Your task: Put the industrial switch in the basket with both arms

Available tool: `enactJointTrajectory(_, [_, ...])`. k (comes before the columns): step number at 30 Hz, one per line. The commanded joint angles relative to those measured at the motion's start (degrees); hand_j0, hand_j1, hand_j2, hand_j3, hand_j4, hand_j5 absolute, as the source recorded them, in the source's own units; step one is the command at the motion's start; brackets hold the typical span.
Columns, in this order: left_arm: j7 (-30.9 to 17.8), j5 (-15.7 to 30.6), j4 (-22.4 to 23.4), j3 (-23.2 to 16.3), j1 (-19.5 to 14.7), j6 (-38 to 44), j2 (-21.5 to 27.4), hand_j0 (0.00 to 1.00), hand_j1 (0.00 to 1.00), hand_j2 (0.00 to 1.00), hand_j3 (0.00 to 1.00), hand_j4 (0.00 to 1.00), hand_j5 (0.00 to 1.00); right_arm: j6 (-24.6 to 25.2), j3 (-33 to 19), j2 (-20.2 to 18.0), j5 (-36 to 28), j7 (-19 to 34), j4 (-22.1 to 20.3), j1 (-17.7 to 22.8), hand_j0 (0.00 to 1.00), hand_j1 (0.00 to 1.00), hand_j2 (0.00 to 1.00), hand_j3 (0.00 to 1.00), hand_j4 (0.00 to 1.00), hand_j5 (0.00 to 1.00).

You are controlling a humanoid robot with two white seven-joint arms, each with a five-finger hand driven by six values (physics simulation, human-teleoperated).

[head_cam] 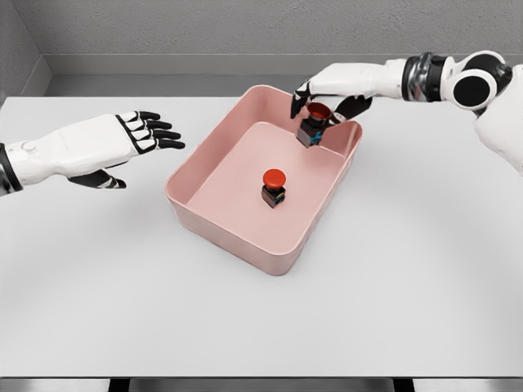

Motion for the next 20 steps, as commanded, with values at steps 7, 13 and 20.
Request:
enactJointTrajectory(7, [0.1,0.4,0.1,0.1,0.0,0.1,0.1,1.0,1.0,1.0,1.0,1.0,1.0,0.2,-0.3,-0.3,-0.4,-0.4,0.0,-0.4,1.0,1.0,1.0,1.0,1.0,1.0])
enactJointTrajectory(13, [0.1,0.4,0.3,0.2,-0.1,0.1,0.1,1.0,1.0,1.0,1.0,1.0,1.0,0.2,-2.0,-7.1,-1.1,-0.5,0.2,0.4,1.0,1.0,1.0,1.0,1.0,1.0])
enactJointTrajectory(20, [0.1,0.5,0.3,1.6,0.2,0.1,0.1,1.0,1.0,1.0,1.0,1.0,1.0,0.2,-5.5,-12.1,-2.9,-0.5,0.6,5.3,1.0,1.0,1.0,1.0,1.0,1.0])
